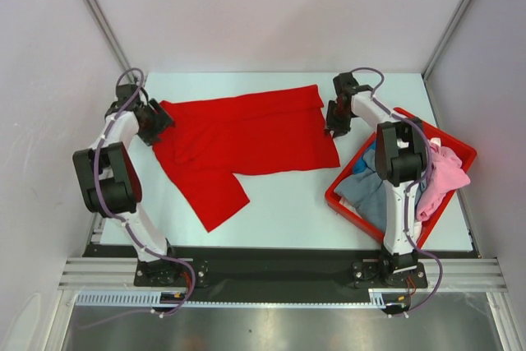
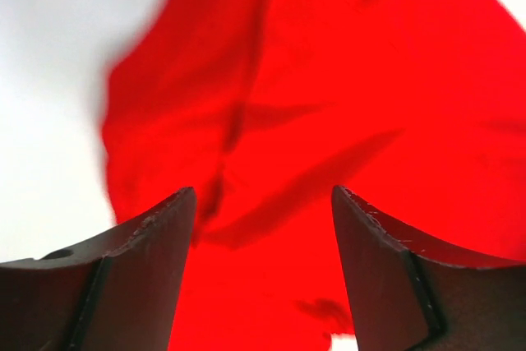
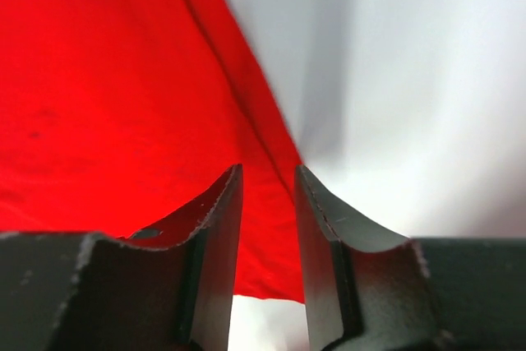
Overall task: Fold and stack the t-shirts
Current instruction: Fold the tshirt
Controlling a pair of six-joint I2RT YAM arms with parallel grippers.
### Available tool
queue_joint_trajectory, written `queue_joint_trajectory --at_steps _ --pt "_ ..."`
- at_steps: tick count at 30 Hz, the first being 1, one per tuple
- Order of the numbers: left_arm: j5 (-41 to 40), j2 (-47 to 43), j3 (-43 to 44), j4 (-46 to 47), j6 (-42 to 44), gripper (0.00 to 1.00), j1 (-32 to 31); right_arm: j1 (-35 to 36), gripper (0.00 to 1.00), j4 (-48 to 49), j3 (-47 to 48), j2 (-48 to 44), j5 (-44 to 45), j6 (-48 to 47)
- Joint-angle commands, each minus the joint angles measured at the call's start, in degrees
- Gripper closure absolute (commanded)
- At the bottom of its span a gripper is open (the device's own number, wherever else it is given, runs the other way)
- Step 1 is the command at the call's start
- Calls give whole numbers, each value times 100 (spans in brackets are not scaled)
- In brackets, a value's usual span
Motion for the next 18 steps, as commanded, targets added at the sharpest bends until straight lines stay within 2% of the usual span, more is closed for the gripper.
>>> queue_joint_trajectory --at_steps 1,3,5,8,11,14,15,16,18 --pt "435 -544 -496 217 -107 29 -105 -65 64 4 -113 -171 397 -50" --pt "603 -597 -750 366 -168 30 -105 -118 67 14 -149 -110 625 21" --pt "682 -615 -822 385 -151 31 -105 -135 78 -65 -131 -22 975 99" --pt "656 -606 -813 367 -81 31 -114 -170 87 -153 -148 40 1398 240" --pt "664 -554 -787 350 -54 31 -114 -188 89 -329 -174 -21 1557 363" --pt "813 -614 -918 445 -124 33 -114 -83 86 29 -218 -284 1302 267" --pt "918 -650 -945 472 -133 34 -114 -30 84 466 -219 -364 1311 67" --pt "946 -676 -989 490 -133 35 -123 5 75 740 -210 -408 1241 -22" --pt "998 -764 -1068 604 -125 36 -140 -30 64 1311 69 -260 760 -24"
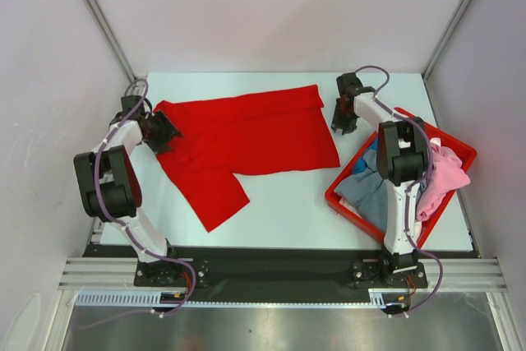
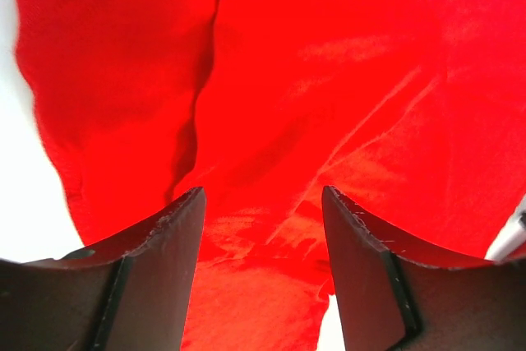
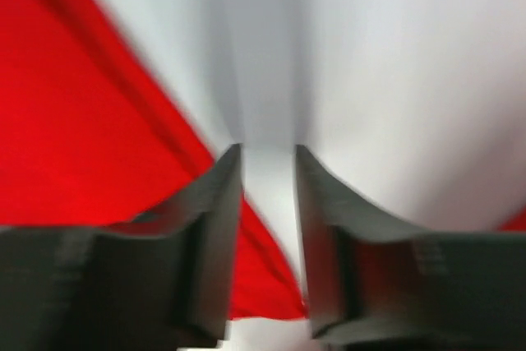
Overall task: Fold and stack the t-shirts
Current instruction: Fold the tshirt
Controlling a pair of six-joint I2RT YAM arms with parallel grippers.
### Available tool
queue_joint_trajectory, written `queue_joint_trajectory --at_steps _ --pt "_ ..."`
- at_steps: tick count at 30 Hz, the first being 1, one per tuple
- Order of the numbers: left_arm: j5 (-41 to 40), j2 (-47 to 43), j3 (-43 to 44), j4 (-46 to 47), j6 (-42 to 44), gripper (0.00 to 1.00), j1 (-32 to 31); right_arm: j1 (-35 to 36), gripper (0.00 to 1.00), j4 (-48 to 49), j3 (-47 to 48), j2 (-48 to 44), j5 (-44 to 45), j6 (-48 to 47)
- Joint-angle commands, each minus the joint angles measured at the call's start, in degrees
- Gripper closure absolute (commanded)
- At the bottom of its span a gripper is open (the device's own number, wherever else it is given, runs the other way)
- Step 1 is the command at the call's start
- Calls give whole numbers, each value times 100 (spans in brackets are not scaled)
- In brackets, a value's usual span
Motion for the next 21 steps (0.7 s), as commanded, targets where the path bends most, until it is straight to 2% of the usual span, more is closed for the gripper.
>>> queue_joint_trajectory --at_steps 1,5,8,10,18,21 --pt "299 -321 -107 246 -40 36 -3 29 59 1074 483 -126 -532 15" --pt "729 -41 121 412 -118 38 -3 -234 52 1091 1468 700 -1209 859" --pt "827 101 279 440 -189 30 -29 -419 50 1644 1505 1008 -1807 1781" --pt "748 119 271 378 -189 28 -38 -489 48 1908 1522 1184 -1966 2272" --pt "37 -48 87 0 -56 25 -56 -525 48 2146 1672 1598 -2186 2829" --pt "-305 -39 78 -245 -232 30 -73 -534 49 2138 1698 1677 -2186 2926"
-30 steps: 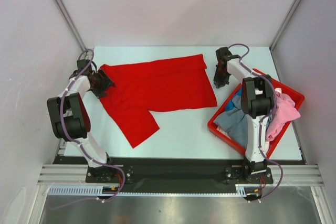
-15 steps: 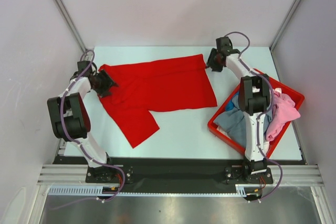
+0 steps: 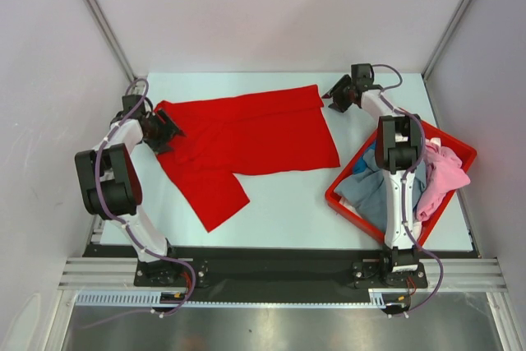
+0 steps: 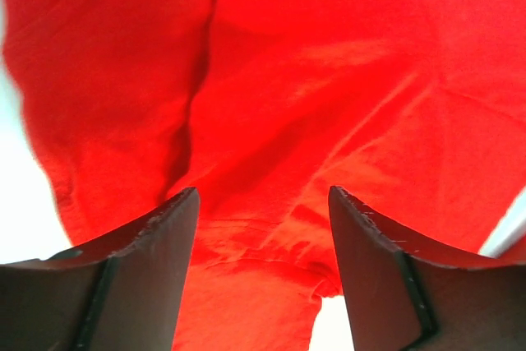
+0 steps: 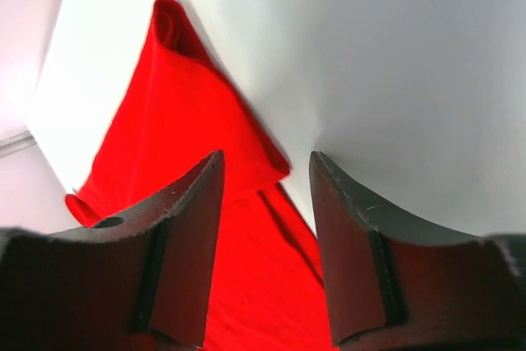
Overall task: Fold and stack the t-shirts
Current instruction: Fold the tshirt
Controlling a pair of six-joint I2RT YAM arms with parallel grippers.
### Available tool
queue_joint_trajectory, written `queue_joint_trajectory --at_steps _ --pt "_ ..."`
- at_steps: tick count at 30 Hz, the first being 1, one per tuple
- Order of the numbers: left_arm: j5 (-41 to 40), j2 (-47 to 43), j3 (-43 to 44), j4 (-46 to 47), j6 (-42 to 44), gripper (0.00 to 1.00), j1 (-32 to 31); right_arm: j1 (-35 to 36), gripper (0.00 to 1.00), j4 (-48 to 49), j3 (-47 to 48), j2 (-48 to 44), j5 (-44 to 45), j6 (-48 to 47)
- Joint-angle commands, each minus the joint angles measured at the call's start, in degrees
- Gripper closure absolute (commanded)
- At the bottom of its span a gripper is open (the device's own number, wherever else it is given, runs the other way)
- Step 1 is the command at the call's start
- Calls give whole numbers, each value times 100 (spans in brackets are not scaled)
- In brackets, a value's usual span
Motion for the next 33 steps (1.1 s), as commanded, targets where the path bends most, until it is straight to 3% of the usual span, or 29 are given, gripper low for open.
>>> queue_joint_trajectory --at_steps 1,3,5,11,23,33 --pt "-551 -153 19 -259 -115 31 -45 63 50 -9 199 219 -85 297" --pt "-292 -118 -34 12 42 34 16 63 50 -79 304 289 -103 271" --pt "-61 83 53 531 253 44 61 63 52 -105 357 333 -138 209" --pt "-112 849 1029 -311 483 58 70 45 55 -308 472 334 -199 -63" --pt "-745 296 187 -277 377 49 43 28 55 -272 436 395 -349 -37" --pt "-298 523 10 365 167 51 43 54 57 -272 419 421 -410 -19"
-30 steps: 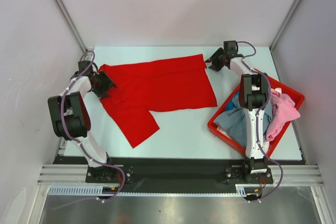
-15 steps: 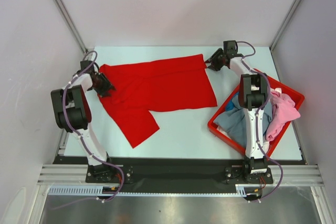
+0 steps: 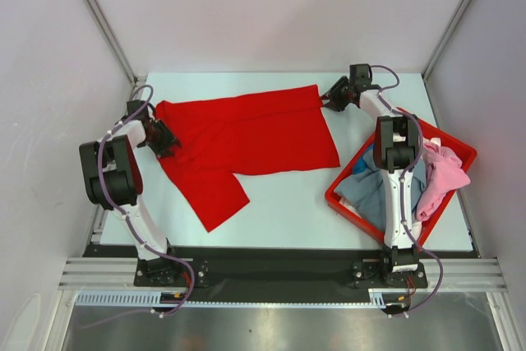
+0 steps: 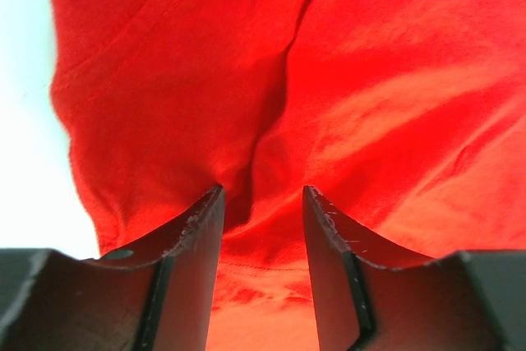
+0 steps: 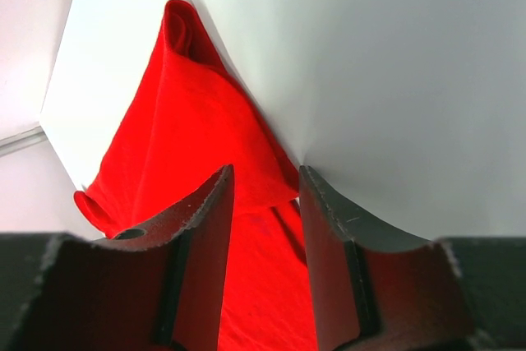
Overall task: Fold and stack the t-shirts
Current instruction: Fold the tshirt
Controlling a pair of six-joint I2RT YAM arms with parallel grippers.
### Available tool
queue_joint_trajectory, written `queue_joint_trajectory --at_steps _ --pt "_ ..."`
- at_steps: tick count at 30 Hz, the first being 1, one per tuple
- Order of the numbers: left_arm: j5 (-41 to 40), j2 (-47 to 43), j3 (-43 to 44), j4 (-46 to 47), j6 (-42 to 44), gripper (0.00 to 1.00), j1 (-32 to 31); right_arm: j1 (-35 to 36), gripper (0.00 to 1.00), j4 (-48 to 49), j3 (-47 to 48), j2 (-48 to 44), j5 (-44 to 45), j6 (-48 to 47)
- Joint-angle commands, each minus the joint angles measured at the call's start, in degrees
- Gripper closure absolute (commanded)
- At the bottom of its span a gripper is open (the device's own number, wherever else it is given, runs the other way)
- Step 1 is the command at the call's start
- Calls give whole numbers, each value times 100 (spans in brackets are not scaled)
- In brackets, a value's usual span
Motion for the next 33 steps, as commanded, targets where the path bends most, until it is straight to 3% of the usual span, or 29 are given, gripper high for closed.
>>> queue_joint_trajectory --at_steps 1,6,12,27,33 --pt "214 -49 60 330 -76 53 -7 30 58 -242 104 157 -2 -103" --pt "302 30 157 356 -76 58 2 39 58 -207 7 95 77 -41" --pt "372 101 298 304 -102 80 -7 48 61 -242 -2 113 77 117" --pt "557 -57 456 286 -164 87 2 -5 58 -576 -608 -441 561 117" --pt "557 -145 483 260 -164 87 -7 -14 59 -278 -898 -441 227 485"
